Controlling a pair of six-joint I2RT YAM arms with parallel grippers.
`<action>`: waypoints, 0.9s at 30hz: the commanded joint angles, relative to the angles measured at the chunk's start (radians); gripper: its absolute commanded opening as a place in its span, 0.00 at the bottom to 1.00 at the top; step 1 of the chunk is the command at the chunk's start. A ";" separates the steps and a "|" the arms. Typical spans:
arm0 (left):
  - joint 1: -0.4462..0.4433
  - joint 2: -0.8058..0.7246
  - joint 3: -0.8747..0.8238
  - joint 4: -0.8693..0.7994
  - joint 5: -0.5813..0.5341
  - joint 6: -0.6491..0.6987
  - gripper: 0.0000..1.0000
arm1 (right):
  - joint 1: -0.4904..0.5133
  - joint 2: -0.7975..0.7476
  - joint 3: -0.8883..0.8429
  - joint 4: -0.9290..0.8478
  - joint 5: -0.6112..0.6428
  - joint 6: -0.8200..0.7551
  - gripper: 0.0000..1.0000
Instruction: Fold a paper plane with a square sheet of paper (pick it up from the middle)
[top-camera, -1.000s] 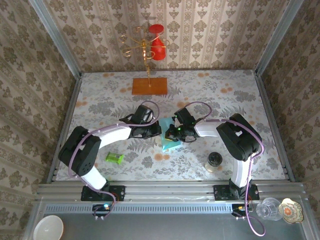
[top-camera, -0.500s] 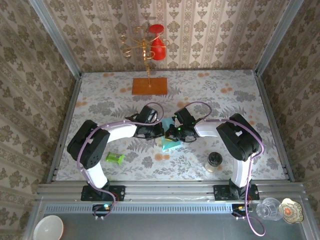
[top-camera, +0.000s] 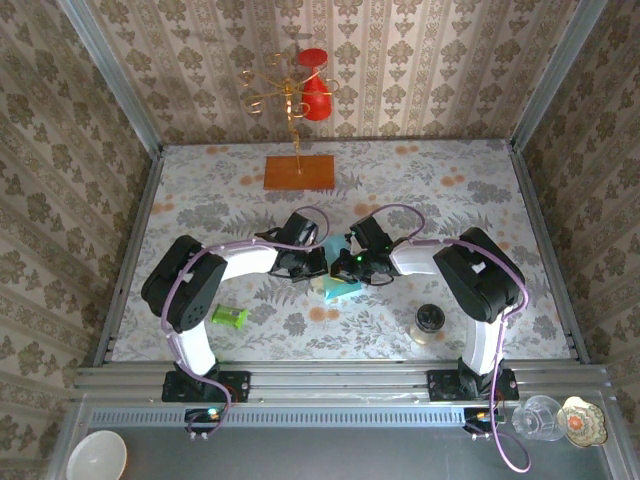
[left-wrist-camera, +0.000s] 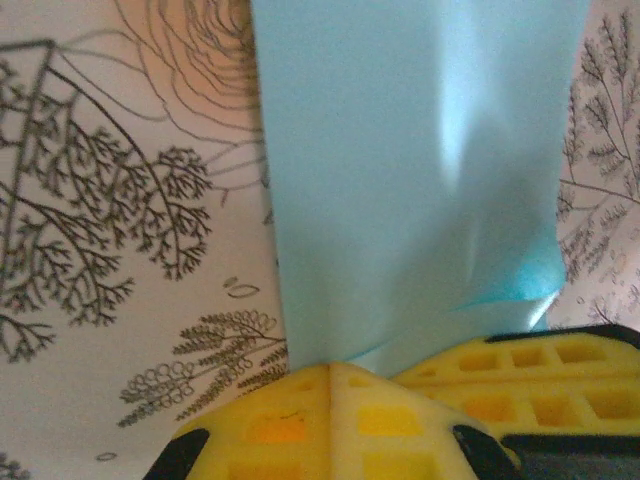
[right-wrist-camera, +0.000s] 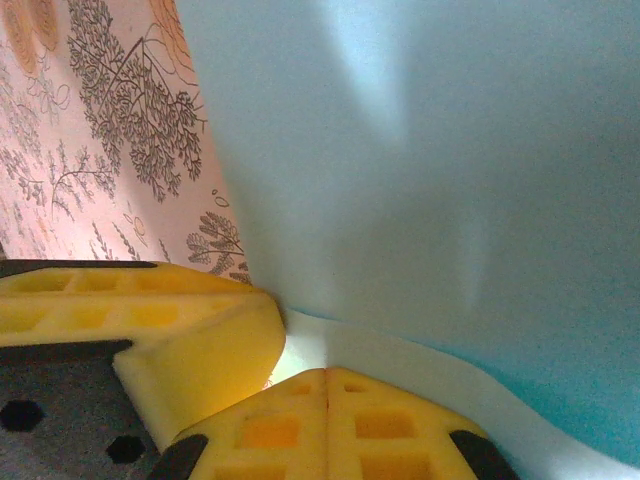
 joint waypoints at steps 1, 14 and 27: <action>-0.008 0.027 0.000 -0.087 -0.043 0.001 0.00 | -0.012 -0.056 -0.027 -0.039 -0.005 0.026 0.00; -0.007 0.015 -0.015 -0.085 -0.036 0.002 0.00 | -0.020 -0.041 -0.050 -0.065 0.057 -0.015 0.00; -0.038 -0.107 -0.013 -0.069 0.004 0.034 0.00 | -0.024 0.012 -0.100 -0.087 0.118 0.014 0.00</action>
